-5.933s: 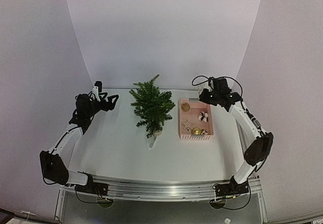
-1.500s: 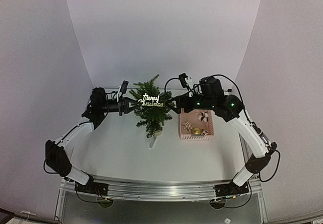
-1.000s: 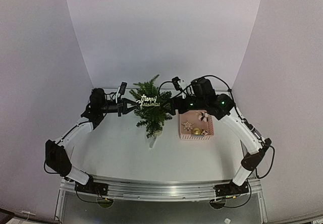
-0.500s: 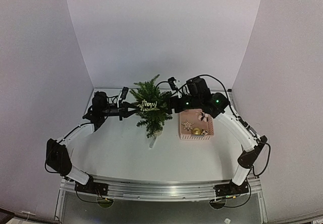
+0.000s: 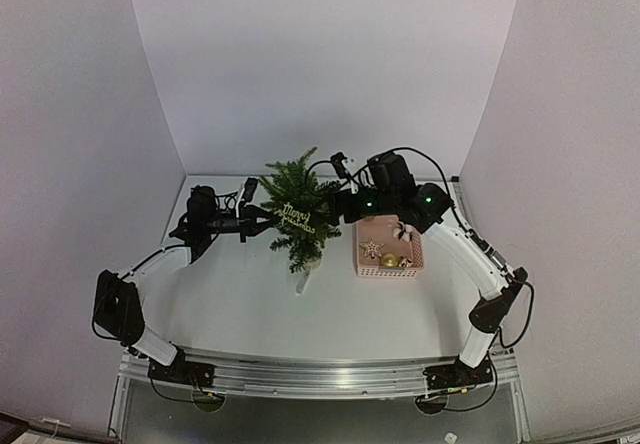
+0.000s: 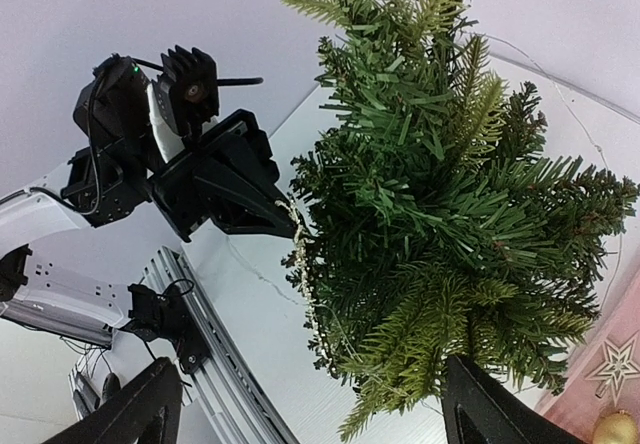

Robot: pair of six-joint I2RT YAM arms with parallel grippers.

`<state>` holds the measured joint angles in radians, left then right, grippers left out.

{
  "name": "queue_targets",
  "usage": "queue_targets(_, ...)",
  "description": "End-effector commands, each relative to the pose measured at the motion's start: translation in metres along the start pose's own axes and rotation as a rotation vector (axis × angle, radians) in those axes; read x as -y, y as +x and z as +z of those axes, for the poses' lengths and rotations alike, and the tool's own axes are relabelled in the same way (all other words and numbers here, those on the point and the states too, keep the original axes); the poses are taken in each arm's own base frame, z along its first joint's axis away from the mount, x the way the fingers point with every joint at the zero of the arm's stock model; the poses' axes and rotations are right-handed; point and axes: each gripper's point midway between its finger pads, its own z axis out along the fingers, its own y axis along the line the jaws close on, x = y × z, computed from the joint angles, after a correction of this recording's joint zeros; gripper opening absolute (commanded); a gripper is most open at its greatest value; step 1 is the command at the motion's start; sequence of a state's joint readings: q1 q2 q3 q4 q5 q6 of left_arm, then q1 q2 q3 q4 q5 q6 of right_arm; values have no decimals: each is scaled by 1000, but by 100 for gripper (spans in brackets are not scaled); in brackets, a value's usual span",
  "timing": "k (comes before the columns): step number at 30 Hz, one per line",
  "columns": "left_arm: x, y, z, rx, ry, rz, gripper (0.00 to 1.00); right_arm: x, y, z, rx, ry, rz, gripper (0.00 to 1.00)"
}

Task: Decorate the small christmas tree

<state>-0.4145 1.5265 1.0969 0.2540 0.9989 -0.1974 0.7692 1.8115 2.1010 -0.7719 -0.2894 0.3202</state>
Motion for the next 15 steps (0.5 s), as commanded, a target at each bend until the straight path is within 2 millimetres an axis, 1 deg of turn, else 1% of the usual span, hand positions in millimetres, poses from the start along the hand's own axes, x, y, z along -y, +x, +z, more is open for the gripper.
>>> queue_targets(1, 4, -13, -3, 46, -16, 89, 0, -10, -11, -1, 29, -37, -11, 87)
queue_targets(7, 17, -34, -11, 93, -19, 72, 0, -11, -11, -2, 30, -40, -13, 87)
queue_targets(11, 17, -46, -14, 127, -27, 36, 0, -11, -11, 0, 28, -43, -13, 87)
queue_targets(13, 15, -48, -13, 127, -29, 33, 0, -11, -11, 0, 27, -44, -12, 87)
queue_targets(15, 10, -46, -11, 118, -46, 19, 0, -11, -11, 0, 27, -45, -13, 87)
